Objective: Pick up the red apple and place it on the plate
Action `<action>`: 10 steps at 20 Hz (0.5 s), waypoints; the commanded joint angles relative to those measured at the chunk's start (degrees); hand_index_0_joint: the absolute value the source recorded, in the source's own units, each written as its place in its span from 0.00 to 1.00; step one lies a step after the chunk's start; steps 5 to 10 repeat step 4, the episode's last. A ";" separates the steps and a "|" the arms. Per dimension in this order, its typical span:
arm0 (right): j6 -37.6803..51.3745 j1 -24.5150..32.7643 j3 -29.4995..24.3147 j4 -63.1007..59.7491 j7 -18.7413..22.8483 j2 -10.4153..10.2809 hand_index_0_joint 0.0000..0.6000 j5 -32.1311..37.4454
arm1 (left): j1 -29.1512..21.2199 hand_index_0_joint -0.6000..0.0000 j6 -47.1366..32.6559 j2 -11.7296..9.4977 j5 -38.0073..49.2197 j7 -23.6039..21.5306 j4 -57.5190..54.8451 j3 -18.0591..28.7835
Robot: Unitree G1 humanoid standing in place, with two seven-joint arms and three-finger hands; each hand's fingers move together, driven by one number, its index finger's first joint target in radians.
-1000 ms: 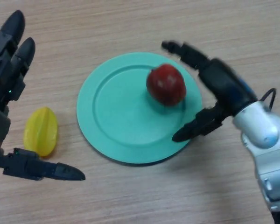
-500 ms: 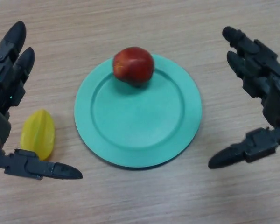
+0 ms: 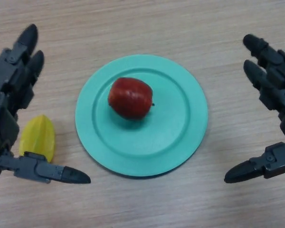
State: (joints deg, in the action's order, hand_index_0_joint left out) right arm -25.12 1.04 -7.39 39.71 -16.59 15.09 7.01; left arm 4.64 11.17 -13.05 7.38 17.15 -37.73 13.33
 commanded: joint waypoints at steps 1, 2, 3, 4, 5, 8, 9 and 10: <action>6.34 1.06 -3.83 4.50 1.42 1.20 0.00 4.47 | -0.15 1.00 -7.55 -1.28 0.07 -1.79 -3.93 2.27; 6.01 0.96 -3.89 4.82 1.60 1.19 0.00 4.67 | -0.06 1.00 -7.16 -1.24 0.12 -1.64 -4.23 2.15; 5.30 0.81 -3.95 5.61 1.95 1.14 0.00 5.06 | -0.08 1.00 -6.32 -1.22 0.08 -1.55 -4.82 1.96; 4.84 0.85 -3.85 6.18 2.19 1.13 0.00 5.14 | -0.07 1.00 -5.96 -1.23 0.12 -1.40 -5.15 1.93; 4.84 0.85 -3.85 6.18 2.19 1.13 0.00 5.14 | -0.07 1.00 -5.96 -1.23 0.12 -1.40 -5.15 1.93; 4.84 0.85 -3.85 6.18 2.19 1.13 0.00 5.14 | -0.07 1.00 -5.96 -1.23 0.12 -1.40 -5.15 1.93; 4.84 0.85 -3.85 6.18 2.19 1.13 0.00 5.14 | -0.07 1.00 -5.96 -1.23 0.12 -1.40 -5.15 1.93; 4.84 0.85 -3.85 6.18 2.19 1.13 0.00 5.14 | -0.07 1.00 -5.96 -1.23 0.12 -1.40 -5.15 1.93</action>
